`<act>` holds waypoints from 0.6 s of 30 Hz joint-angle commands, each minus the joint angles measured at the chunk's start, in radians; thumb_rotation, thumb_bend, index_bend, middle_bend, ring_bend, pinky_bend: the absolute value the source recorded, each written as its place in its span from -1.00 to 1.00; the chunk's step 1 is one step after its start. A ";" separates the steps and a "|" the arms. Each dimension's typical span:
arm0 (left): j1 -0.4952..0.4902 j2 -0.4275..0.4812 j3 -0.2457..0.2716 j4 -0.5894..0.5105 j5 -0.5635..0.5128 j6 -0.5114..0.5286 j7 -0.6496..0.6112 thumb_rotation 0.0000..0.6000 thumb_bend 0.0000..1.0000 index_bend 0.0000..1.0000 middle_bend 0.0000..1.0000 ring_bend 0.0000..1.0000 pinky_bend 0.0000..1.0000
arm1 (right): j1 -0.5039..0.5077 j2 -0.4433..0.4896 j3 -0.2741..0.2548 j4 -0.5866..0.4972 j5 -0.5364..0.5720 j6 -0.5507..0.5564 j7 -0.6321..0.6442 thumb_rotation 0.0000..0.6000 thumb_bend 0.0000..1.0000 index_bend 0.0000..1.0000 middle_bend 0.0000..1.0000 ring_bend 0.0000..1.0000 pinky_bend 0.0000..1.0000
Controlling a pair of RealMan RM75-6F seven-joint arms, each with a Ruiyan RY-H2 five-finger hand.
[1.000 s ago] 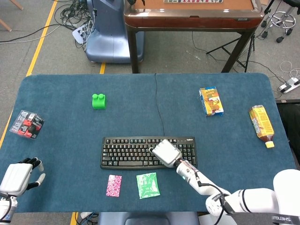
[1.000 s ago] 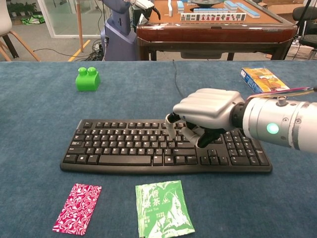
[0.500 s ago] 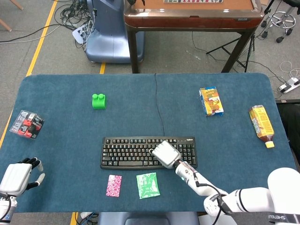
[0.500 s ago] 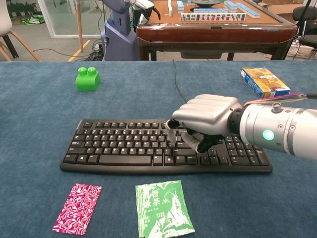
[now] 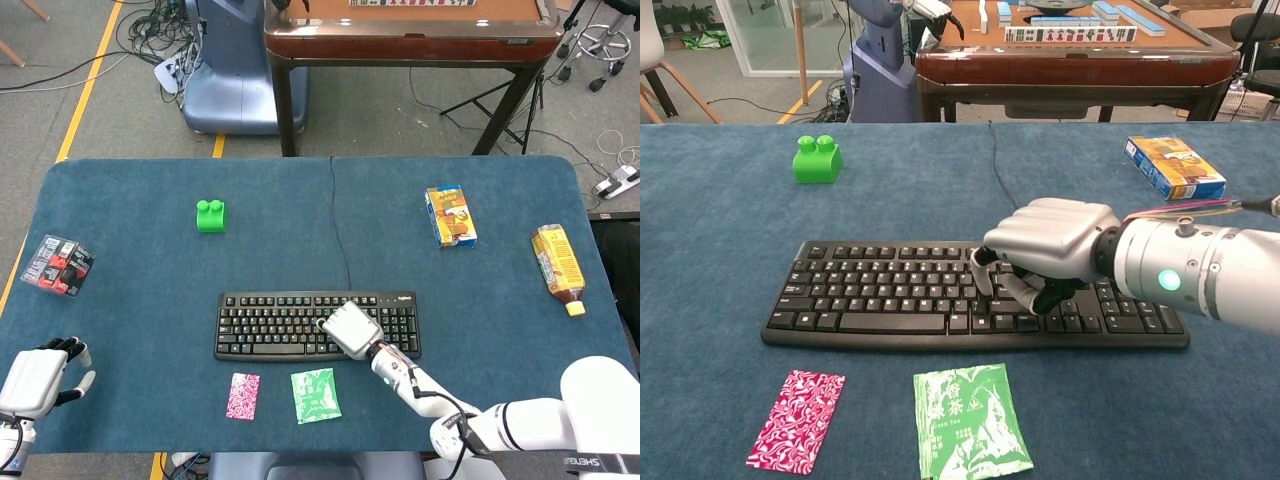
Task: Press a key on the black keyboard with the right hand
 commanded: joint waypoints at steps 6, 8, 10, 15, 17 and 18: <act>0.000 0.005 0.002 -0.005 -0.002 -0.006 -0.002 1.00 -0.44 0.12 -0.09 -0.21 0.11 | 0.004 -0.008 -0.006 0.012 -0.005 -0.002 0.014 1.00 1.00 -0.28 0.91 0.90 1.00; 0.000 0.006 0.003 -0.005 -0.003 -0.007 -0.003 1.00 -0.44 0.12 -0.09 -0.21 0.11 | 0.002 -0.001 -0.005 0.005 -0.014 0.004 0.022 1.00 1.00 -0.28 0.91 0.90 1.00; 0.000 0.005 0.003 -0.003 -0.003 -0.008 -0.004 1.00 -0.44 0.12 -0.09 -0.21 0.11 | -0.003 0.015 -0.003 -0.017 -0.037 0.021 0.033 1.00 1.00 -0.28 0.91 0.90 1.00; -0.001 0.002 0.002 0.004 -0.006 -0.011 -0.001 1.00 -0.44 0.12 -0.09 -0.21 0.11 | -0.025 0.106 -0.006 -0.106 -0.127 0.055 0.080 1.00 1.00 -0.25 0.86 0.86 1.00; -0.001 0.001 0.002 0.005 -0.008 -0.012 0.000 1.00 -0.44 0.12 -0.09 -0.21 0.11 | -0.034 0.155 -0.012 -0.146 -0.154 0.062 0.093 1.00 1.00 -0.15 0.83 0.83 1.00; -0.001 0.000 0.002 0.006 -0.008 -0.012 0.000 1.00 -0.44 0.12 -0.09 -0.21 0.11 | -0.044 0.186 -0.017 -0.168 -0.178 0.075 0.102 1.00 1.00 -0.07 0.81 0.82 1.00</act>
